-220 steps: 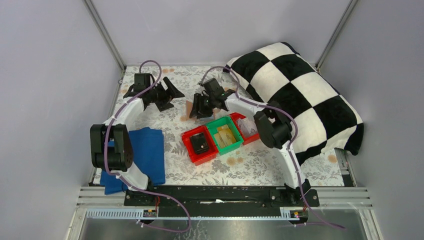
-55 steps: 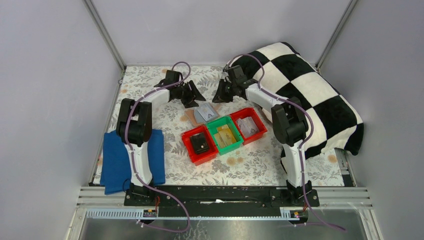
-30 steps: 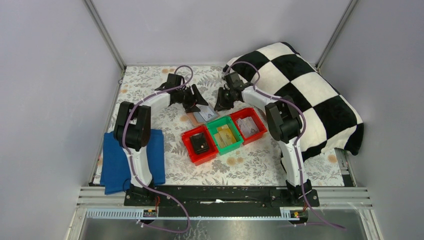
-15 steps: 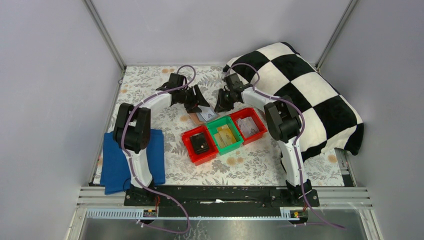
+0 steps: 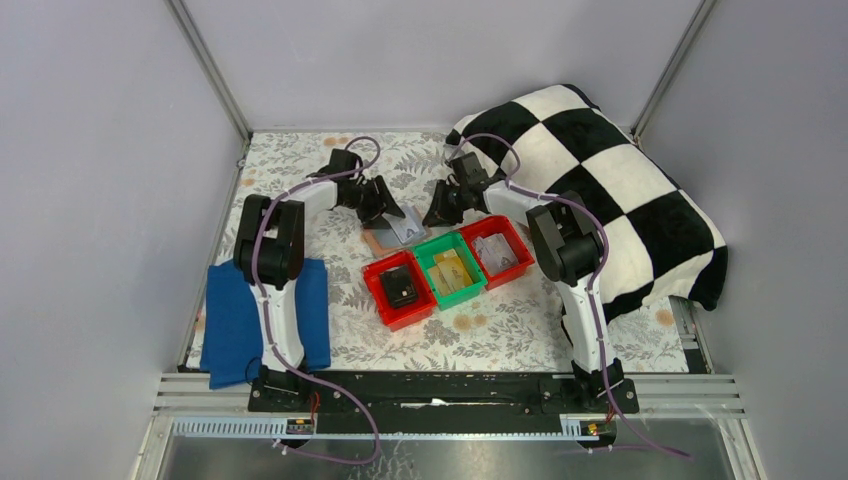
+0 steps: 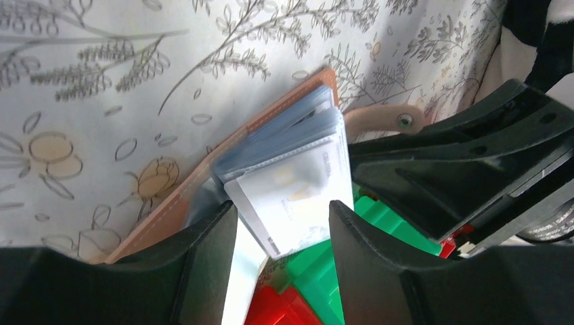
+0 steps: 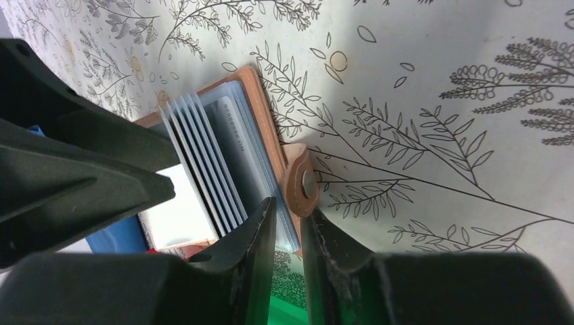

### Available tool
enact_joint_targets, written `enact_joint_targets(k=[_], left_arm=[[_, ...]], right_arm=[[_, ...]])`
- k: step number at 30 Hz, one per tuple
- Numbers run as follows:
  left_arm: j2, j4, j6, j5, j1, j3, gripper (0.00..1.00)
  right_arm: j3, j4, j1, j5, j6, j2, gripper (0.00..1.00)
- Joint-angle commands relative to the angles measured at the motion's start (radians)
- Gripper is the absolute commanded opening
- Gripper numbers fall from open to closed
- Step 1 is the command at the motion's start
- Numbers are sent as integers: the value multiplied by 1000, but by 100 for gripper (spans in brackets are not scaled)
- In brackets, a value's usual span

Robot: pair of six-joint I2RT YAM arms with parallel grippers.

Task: Take the credit cards out of the card holder
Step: Remove the credit card from the card holder.

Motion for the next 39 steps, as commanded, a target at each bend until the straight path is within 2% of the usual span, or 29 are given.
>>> enact_joint_targets(k=[1, 13, 27, 39], left_arm=[[40, 8, 35, -12, 11, 84, 56], [85, -19, 50, 24, 12, 220, 56], [-68, 58, 31, 15, 11, -3, 56], [-67, 102, 17, 8, 17, -51, 52]], right_arm=[[-31, -19, 32, -22, 20, -26, 27], [8, -79, 14, 126, -32, -127, 29], [18, -7, 36, 63, -2, -151, 30], [67, -6, 70, -2, -8, -92, 32]])
